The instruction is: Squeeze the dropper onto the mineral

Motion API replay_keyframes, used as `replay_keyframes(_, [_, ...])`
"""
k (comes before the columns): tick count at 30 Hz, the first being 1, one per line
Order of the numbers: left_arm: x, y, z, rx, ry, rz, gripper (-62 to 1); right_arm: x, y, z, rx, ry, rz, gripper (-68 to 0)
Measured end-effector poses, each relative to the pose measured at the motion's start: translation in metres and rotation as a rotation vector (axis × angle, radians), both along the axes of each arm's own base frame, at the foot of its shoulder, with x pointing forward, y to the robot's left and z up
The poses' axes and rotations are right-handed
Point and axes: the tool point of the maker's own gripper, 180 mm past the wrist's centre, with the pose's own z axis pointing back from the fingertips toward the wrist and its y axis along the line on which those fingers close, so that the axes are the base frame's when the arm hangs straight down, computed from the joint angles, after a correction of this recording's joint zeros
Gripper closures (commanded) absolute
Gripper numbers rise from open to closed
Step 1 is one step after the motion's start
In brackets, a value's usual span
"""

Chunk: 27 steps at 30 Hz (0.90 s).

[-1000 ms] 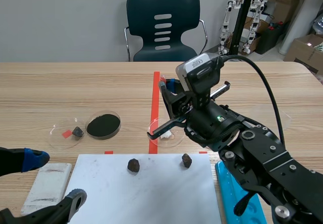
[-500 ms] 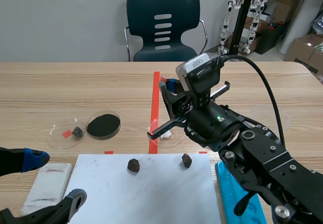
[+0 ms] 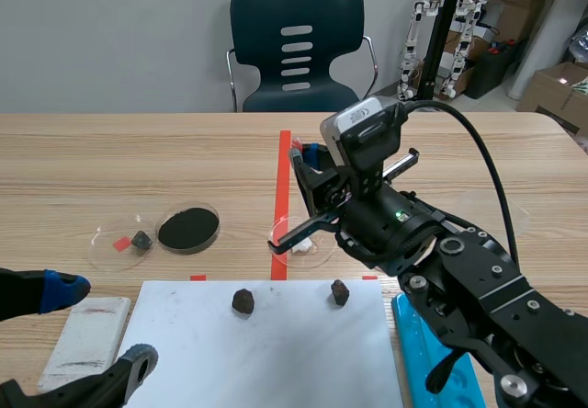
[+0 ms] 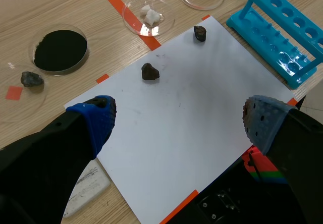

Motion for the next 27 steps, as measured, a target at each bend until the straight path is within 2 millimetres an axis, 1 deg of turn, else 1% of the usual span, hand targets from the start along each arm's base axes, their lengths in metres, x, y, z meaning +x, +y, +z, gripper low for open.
replay_keyframes(27, [0.0000,0.0000,0.0000,0.000,0.000,0.000,-52.7,0.0000,-0.0001,0.0009,0.019,0.008,0.001,-0.9])
